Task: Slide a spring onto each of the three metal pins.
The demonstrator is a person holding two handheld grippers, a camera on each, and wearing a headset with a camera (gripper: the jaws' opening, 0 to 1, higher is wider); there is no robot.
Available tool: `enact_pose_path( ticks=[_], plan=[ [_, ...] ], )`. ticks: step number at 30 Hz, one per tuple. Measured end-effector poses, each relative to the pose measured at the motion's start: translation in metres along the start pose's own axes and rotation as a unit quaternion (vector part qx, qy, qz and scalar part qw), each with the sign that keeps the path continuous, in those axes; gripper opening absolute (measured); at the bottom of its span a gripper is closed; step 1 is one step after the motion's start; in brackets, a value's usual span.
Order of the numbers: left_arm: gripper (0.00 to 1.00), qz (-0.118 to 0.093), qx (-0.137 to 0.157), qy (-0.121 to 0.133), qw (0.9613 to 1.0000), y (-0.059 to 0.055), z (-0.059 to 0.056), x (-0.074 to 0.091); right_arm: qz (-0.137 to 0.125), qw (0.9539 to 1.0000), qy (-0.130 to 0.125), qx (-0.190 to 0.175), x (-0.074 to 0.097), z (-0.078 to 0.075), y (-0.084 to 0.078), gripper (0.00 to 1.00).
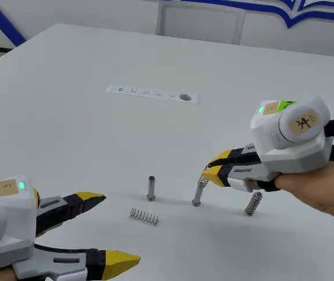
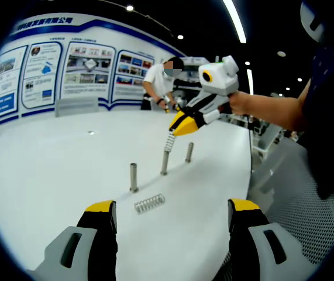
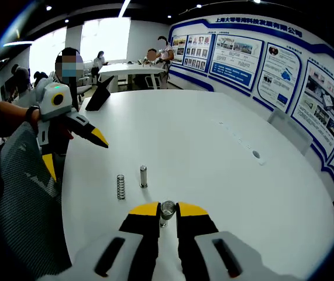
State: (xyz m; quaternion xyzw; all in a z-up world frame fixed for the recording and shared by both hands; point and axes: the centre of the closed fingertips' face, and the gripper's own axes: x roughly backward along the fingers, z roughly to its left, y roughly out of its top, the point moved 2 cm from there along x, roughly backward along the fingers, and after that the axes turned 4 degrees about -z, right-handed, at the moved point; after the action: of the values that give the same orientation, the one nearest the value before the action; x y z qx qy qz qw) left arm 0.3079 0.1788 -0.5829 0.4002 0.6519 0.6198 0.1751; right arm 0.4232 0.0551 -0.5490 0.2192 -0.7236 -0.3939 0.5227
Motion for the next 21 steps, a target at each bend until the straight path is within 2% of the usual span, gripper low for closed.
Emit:
enact_pose_path(
  ticks=[21],
  plan=[
    [0.79, -0.001, 0.003, 0.002, 1.0000, -0.001, 0.001, 0.000, 0.024, 0.9995, 0.011, -0.014, -0.018, -0.002, -0.012, 0.12]
  ],
)
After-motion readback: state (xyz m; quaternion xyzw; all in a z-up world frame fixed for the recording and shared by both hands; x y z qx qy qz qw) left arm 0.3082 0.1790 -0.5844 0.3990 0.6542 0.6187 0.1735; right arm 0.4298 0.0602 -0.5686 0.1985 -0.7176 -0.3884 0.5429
